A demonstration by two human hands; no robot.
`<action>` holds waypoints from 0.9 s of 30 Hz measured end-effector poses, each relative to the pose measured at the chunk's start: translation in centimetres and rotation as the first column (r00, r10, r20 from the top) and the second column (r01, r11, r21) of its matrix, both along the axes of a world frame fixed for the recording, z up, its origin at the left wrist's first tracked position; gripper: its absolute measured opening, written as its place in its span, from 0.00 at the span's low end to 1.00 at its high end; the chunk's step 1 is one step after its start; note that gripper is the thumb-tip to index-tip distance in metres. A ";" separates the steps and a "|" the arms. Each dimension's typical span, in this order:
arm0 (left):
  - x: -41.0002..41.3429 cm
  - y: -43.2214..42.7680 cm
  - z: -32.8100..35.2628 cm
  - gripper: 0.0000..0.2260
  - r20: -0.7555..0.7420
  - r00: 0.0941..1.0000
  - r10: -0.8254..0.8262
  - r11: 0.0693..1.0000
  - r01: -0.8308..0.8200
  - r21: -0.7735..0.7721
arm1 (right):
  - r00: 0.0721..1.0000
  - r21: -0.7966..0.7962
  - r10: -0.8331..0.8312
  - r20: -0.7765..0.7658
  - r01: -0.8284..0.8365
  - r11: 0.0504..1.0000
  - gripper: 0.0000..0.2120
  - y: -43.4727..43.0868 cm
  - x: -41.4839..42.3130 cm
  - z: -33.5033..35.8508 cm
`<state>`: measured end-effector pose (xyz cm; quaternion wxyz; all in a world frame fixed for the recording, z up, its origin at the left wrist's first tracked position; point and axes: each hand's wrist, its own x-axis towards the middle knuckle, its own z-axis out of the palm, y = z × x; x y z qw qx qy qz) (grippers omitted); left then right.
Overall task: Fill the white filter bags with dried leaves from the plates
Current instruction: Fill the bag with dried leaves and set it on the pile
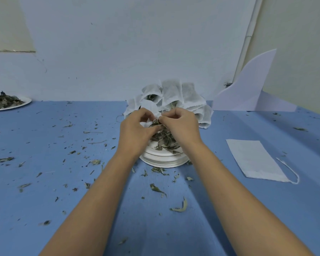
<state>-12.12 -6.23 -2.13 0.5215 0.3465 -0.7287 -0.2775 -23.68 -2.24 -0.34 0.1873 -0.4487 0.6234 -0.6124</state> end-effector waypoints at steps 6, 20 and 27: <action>-0.2 0.0 0.4 0.09 -0.093 0.995 0.030 0.998 -0.025 0.049 | 0.985 0.020 0.001 0.174 -0.004 1.000 0.10 0.3 -0.3 0.6; 0.1 -0.4 0.0 0.11 -0.009 0.974 0.227 0.968 -0.226 -0.111 | 0.989 0.077 0.077 -0.128 -0.068 0.995 0.06 0.7 1.2 1.0; 0.3 -0.9 0.1 0.16 -0.099 0.948 0.301 0.949 -0.308 -0.066 | 0.971 0.071 0.199 -0.136 -0.190 0.979 0.08 0.7 1.6 1.1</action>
